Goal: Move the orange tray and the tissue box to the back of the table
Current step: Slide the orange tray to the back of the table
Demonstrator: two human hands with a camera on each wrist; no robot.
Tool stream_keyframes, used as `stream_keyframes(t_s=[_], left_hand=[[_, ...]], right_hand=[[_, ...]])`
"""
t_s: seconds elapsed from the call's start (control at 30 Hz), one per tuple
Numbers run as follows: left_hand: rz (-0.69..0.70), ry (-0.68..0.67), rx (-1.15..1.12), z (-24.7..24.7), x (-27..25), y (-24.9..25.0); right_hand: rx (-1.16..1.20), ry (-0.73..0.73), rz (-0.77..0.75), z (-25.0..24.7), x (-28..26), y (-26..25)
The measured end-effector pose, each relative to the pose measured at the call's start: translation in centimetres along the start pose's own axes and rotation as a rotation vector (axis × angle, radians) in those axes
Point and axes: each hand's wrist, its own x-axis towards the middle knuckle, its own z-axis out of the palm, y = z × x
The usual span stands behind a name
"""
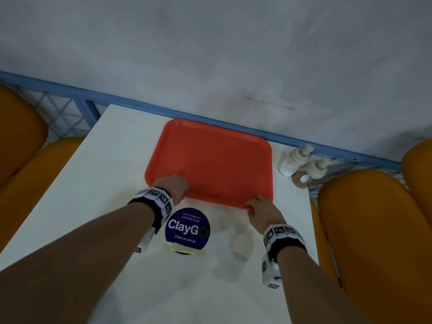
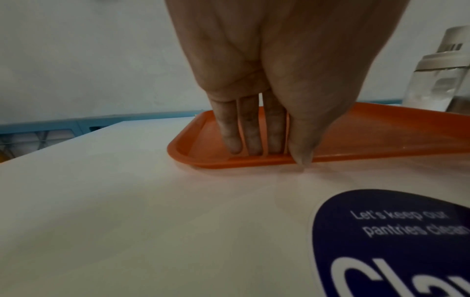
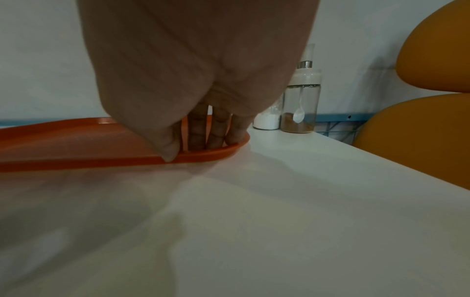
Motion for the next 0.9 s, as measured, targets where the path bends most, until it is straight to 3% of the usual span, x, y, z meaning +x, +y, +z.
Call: stream_keyframes(t_s=[0.9], left_hand=[[-0.078,0.013,-0.036,0.2,1.1,1.6]], right_hand=[[0.004,0.09,-0.074,0.4,-0.4,3.2]])
